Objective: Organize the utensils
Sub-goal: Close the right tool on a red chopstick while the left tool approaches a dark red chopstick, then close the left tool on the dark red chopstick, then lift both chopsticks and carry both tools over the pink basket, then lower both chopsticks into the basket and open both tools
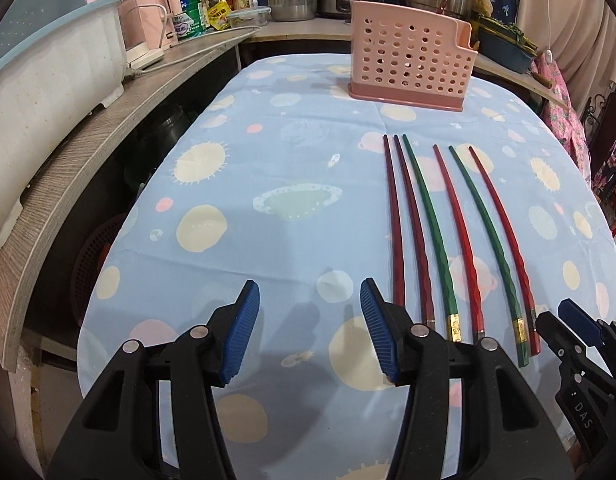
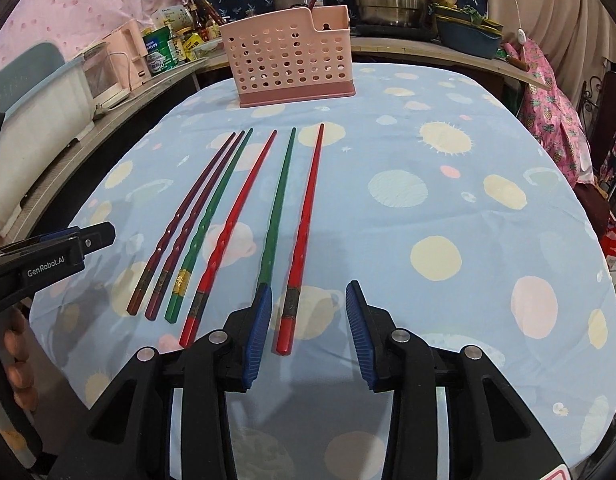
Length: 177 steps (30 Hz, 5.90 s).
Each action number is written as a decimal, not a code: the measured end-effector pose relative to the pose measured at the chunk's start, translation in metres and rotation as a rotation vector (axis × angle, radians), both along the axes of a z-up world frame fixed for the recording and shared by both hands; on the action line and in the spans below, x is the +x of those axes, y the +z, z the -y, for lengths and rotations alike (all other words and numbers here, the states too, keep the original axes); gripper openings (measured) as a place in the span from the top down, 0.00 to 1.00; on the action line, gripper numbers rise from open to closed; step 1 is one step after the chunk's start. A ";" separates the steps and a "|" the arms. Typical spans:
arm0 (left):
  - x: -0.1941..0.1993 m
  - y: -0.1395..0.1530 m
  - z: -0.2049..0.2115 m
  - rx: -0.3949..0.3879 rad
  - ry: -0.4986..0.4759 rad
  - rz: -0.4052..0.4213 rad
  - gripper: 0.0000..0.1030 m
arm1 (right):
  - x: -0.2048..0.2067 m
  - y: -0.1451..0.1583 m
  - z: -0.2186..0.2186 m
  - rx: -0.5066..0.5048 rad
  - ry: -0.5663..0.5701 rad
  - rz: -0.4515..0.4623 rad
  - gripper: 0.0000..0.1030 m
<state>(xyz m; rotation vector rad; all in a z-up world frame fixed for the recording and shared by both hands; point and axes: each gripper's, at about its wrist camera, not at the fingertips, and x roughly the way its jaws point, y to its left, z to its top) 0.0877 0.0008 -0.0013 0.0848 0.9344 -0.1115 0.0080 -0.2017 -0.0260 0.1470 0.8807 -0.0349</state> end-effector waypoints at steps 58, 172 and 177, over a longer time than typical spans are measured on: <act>-0.008 -0.033 0.021 -0.010 -0.084 -0.091 0.42 | 0.002 -0.011 -0.003 -0.022 0.005 -0.023 0.93; 0.263 0.241 0.064 -0.297 -0.010 0.422 0.94 | 0.295 0.232 0.087 0.172 -0.116 0.508 0.93; 0.266 0.227 0.066 -0.292 -0.008 0.392 0.93 | 0.299 0.215 0.085 0.164 -0.116 0.469 0.93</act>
